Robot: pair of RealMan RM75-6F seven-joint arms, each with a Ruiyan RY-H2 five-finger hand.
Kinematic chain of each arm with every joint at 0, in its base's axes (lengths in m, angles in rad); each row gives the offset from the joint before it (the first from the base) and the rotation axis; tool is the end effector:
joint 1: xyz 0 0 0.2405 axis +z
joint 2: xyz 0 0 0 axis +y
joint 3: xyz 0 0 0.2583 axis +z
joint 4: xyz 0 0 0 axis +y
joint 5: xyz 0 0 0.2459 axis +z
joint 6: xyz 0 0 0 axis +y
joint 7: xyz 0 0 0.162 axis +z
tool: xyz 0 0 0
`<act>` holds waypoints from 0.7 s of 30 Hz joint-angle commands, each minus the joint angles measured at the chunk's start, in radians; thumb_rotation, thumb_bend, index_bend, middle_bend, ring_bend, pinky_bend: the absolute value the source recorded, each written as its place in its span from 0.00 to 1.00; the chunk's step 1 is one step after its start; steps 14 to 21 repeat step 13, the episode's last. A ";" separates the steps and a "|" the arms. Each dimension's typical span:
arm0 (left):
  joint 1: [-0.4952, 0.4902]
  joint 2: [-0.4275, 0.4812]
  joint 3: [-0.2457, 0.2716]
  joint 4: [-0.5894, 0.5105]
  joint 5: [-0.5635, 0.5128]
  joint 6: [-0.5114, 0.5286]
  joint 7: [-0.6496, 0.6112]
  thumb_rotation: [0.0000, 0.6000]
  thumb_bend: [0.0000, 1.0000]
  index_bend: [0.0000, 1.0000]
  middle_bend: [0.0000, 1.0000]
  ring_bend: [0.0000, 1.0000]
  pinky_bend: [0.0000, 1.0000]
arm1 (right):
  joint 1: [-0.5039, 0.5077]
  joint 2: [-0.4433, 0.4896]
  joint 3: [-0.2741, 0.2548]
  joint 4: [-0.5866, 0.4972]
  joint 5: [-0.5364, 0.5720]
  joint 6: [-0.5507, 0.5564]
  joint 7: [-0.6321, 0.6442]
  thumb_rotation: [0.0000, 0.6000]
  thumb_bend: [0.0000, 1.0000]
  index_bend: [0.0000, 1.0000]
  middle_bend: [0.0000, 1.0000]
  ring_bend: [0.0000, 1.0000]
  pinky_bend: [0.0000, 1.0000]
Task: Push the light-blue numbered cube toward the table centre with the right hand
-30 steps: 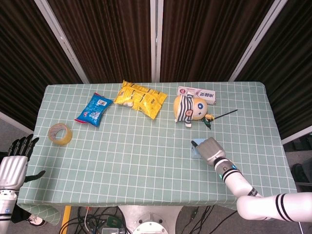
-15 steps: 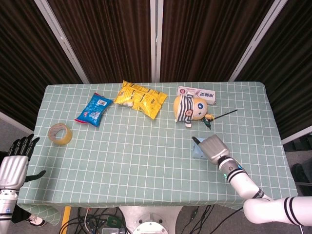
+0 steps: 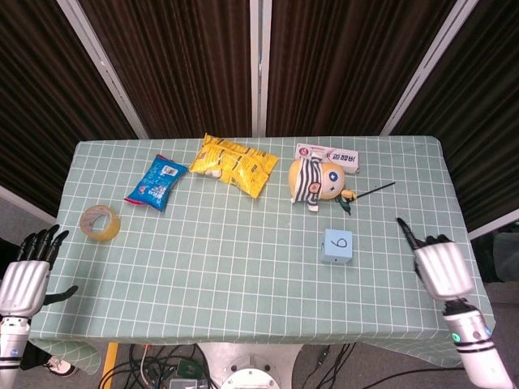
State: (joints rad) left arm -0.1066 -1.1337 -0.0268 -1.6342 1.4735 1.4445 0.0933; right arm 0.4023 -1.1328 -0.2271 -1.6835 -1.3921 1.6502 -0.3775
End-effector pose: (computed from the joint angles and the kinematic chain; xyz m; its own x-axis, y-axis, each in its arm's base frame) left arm -0.3242 0.2027 0.1116 0.4459 0.0602 0.8931 0.8949 -0.0095 -0.4461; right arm -0.2805 -0.2302 0.1115 0.6734 0.0583 0.7370 -0.7215 -0.1659 0.6723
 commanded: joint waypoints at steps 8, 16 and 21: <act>0.016 -0.039 0.012 0.024 0.046 0.044 -0.011 1.00 0.00 0.07 0.00 0.00 0.06 | -0.277 -0.142 0.071 0.345 0.016 0.089 0.455 0.99 0.00 0.00 0.00 0.00 0.00; 0.018 -0.044 0.007 0.035 0.044 0.050 -0.019 1.00 0.00 0.07 0.00 0.00 0.06 | -0.289 -0.149 0.105 0.357 -0.001 0.060 0.460 0.99 0.00 0.00 0.00 0.00 0.00; 0.018 -0.044 0.007 0.035 0.044 0.050 -0.019 1.00 0.00 0.07 0.00 0.00 0.06 | -0.289 -0.149 0.105 0.357 -0.001 0.060 0.460 0.99 0.00 0.00 0.00 0.00 0.00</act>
